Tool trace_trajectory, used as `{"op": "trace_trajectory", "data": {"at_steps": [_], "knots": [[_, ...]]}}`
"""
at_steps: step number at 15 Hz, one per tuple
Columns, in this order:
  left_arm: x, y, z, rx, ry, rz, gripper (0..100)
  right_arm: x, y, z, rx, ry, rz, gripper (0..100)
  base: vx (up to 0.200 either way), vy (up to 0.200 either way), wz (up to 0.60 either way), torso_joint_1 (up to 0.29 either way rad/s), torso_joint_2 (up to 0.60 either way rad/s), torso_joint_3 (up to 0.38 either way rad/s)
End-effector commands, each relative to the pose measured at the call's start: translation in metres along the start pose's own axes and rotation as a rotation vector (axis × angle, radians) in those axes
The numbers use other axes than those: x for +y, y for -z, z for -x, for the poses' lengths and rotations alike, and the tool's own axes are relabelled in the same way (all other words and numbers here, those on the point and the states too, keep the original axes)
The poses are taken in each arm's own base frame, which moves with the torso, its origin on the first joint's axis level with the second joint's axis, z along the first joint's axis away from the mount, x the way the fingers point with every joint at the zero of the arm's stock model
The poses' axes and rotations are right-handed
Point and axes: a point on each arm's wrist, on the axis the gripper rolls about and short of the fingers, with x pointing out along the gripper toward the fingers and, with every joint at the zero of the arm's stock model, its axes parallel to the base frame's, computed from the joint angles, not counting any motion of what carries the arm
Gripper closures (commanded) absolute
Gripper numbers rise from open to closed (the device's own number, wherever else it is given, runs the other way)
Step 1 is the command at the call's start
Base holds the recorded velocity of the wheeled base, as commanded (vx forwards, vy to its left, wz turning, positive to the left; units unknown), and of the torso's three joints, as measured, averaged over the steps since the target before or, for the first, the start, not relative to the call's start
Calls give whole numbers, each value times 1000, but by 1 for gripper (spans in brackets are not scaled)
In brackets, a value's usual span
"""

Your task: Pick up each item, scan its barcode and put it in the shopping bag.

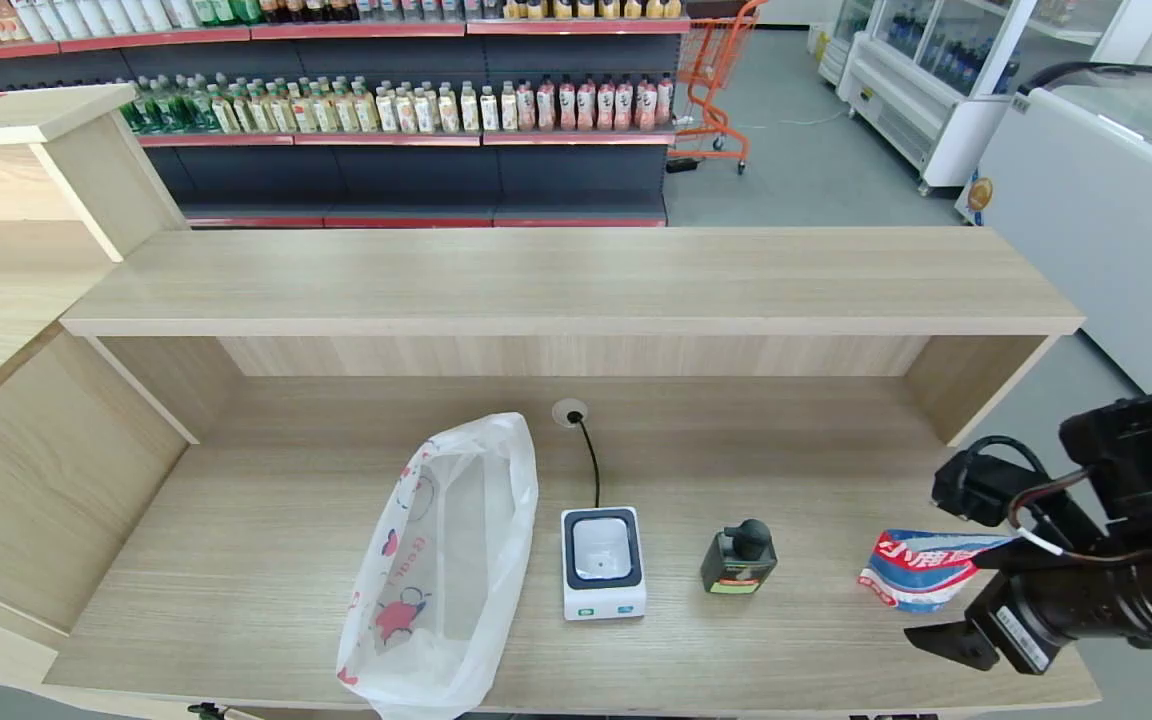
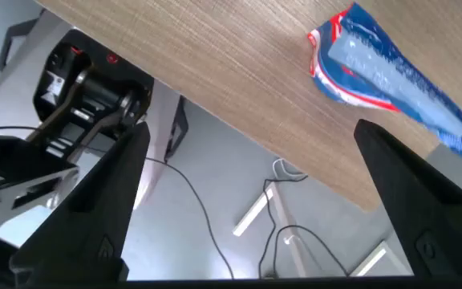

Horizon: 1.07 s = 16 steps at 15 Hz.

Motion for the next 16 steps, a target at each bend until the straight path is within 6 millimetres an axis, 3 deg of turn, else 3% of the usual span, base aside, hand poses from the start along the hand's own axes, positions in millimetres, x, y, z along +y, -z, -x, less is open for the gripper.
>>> {"op": "trace_trajectory", "data": {"at_steps": [1,7,16], "knots": [[0,0,0,0,0,0,0,-4,-2,-50,64,-39,68,0,0,0,0,0,0,0],[0,0,0,0,0,0,0,14,-18,-107,-49,-172,157,0,0,0,0,0,0,0],[0,0,0,0,0,0,0,33,-57,-164,-207,-232,233,0,0,0,0,0,0,0]]}}
